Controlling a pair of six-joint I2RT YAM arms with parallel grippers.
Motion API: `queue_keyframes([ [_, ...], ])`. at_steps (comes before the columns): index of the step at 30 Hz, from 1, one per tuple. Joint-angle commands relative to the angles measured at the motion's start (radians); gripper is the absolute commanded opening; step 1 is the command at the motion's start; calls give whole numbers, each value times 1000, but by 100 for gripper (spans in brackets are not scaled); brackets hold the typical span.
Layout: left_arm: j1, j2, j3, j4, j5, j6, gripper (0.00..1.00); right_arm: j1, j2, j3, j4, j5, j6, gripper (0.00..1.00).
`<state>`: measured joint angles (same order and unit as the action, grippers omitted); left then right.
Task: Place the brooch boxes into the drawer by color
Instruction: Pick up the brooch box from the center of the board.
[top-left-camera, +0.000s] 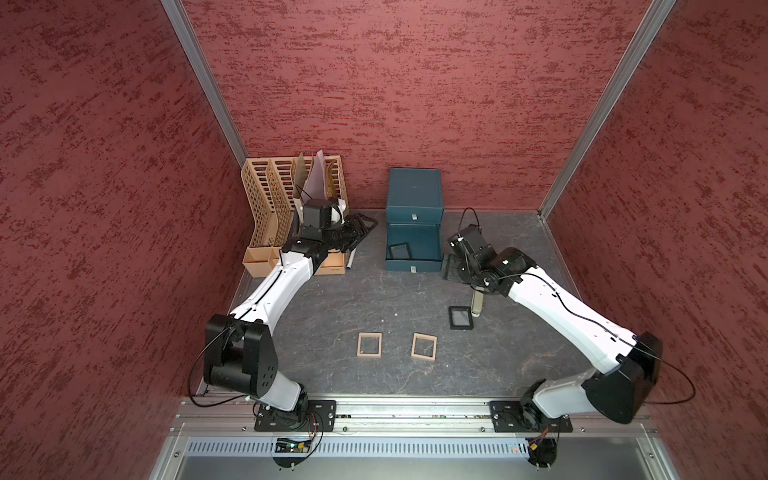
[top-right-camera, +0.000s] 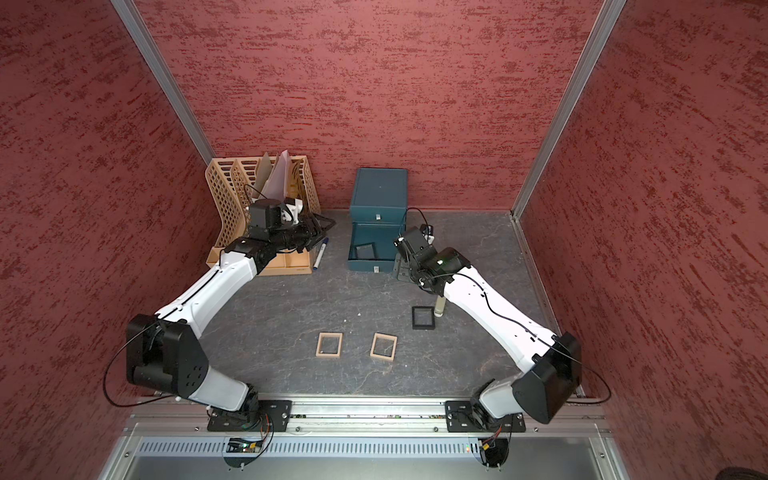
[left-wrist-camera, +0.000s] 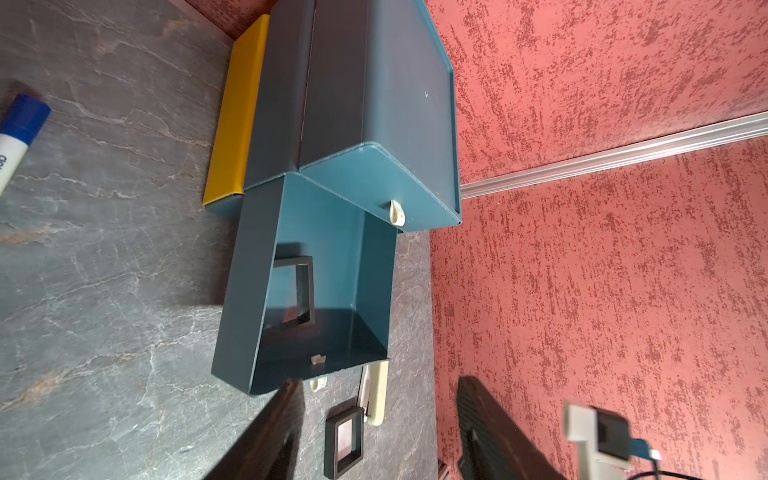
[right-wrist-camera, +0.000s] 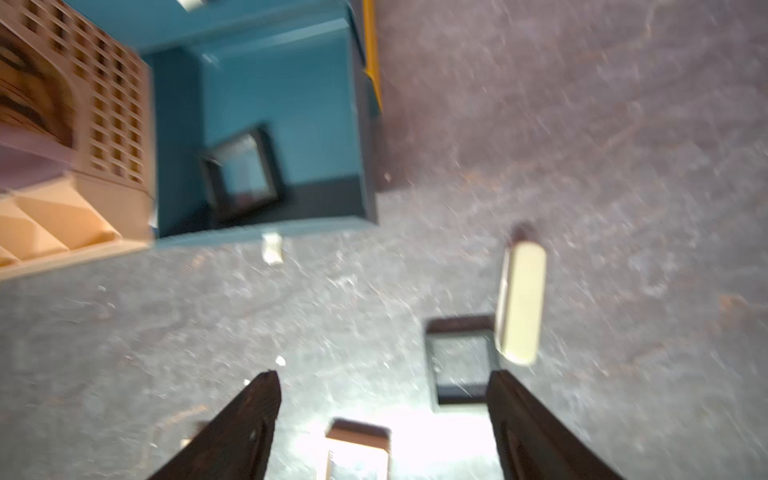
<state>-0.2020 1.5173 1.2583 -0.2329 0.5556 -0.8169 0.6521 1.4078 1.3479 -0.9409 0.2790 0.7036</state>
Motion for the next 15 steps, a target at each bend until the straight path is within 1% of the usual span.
queue_keyframes([
  [1, 0, -29, -23, -32, -5, 34, 62, 6, -43, -65, -11, -24, 45, 89],
  [5, 1, -55, -55, -41, -7, 44, 62, 6, -63, -142, -16, -62, 64, 98],
  [6, 0, -62, -64, -43, -6, 45, 62, 6, -65, -157, -15, -73, 63, 99],
  [10, 1, -92, -102, -48, -5, 54, 62, 6, -52, -201, -32, -113, 60, 99],
  [12, 1, -104, -118, -52, -4, 57, 62, 6, -58, -248, -17, -140, 65, 99],
  [15, 1, -114, -132, -51, -3, 57, 62, 8, -76, -320, 10, -149, 79, 99],
])
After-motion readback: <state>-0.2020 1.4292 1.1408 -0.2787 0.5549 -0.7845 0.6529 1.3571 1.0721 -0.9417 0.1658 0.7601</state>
